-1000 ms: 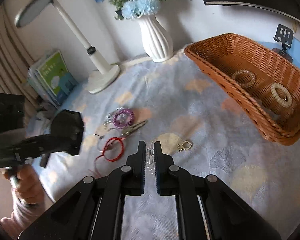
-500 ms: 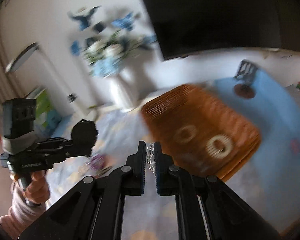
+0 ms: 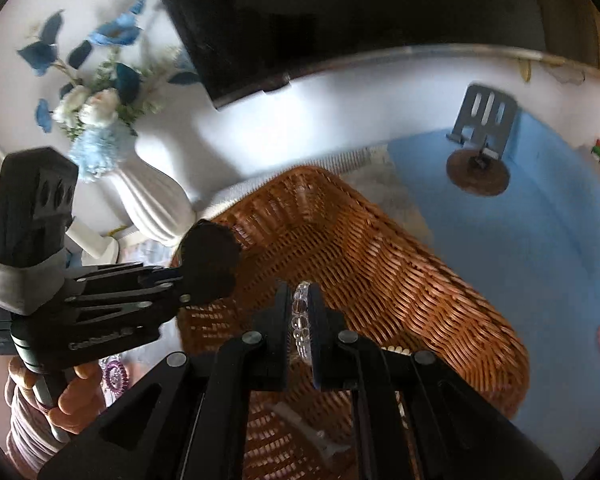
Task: Organize jewelry
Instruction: 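Carry the watch and bracelet over the wicker basket and open both tools, then grasp the red string bracelet with the left tool while the right tool reaches toward the gold charm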
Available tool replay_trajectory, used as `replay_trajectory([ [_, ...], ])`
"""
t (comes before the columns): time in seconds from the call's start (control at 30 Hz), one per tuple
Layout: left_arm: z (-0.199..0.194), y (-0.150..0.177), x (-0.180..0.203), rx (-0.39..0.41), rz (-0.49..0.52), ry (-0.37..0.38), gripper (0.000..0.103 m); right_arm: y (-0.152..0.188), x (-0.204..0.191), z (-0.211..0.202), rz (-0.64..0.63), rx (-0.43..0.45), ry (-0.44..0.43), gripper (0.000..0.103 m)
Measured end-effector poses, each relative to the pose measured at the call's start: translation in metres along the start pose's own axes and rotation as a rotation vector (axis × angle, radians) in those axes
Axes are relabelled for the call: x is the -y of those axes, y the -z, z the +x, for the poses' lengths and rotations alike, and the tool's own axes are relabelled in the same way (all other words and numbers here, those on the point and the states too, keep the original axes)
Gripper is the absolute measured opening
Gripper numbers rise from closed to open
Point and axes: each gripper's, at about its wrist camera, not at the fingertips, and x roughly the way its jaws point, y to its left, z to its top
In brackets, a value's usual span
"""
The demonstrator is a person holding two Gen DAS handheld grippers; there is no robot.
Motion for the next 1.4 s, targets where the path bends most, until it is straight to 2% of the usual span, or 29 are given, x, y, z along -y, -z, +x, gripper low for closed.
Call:
replay_trajectory([
  [0.17, 0.029, -0.007, 0.012, -0.037, 0.024, -0.031, 0.018, 0.002, 0.017, 0.013, 0.021, -0.035, 0.022, 0.01],
  [0.37, 0.039, -0.005, 0.022, -0.049, 0.045, -0.102, 0.019, 0.003, 0.035, 0.013, 0.06, -0.057, 0.022, 0.011],
  [0.43, 0.034, -0.004, 0.021, -0.058, 0.028, -0.054, 0.024, 0.005, 0.036, 0.001, 0.038, -0.027, 0.023, 0.012],
  [0.5, 0.025, -0.001, 0.019, -0.079, 0.011, 0.034, 0.025, 0.005, 0.028, -0.015, -0.002, 0.006, 0.027, 0.013],
  [0.57, 0.004, 0.002, 0.017, -0.047, -0.005, 0.103, 0.025, 0.007, 0.015, -0.035, -0.05, 0.045, 0.046, 0.021],
  [0.63, -0.025, 0.007, 0.016, -0.002, -0.011, 0.12, 0.025, 0.012, -0.003, -0.056, -0.094, 0.082, 0.066, 0.029],
  [0.77, -0.092, 0.025, 0.014, 0.086, 0.002, 0.137, 0.035, 0.027, -0.035, -0.087, -0.13, 0.114, 0.051, 0.03],
  [0.83, -0.131, 0.042, 0.013, 0.135, 0.021, 0.129, 0.044, 0.041, -0.055, -0.102, -0.152, 0.129, 0.035, 0.03],
  [0.9, -0.162, 0.06, 0.011, 0.174, 0.036, 0.107, 0.046, 0.052, -0.07, -0.111, -0.166, 0.139, 0.026, 0.03],
  [1.03, -0.214, 0.103, 0.003, 0.241, 0.054, 0.065, 0.048, 0.08, -0.101, -0.123, -0.181, 0.141, -0.031, 0.032],
  [1.17, -0.252, 0.16, -0.01, 0.29, 0.055, -0.01, 0.048, 0.11, -0.125, -0.119, -0.21, 0.119, -0.042, 0.032],
  [1.33, -0.244, 0.221, -0.046, 0.276, -0.072, -0.094, 0.048, 0.142, -0.134, -0.094, -0.192, 0.037, -0.052, 0.032],
  [1.4, -0.232, 0.243, -0.064, 0.255, -0.135, -0.103, 0.048, 0.153, -0.134, -0.083, -0.185, 0.005, -0.036, 0.032],
])
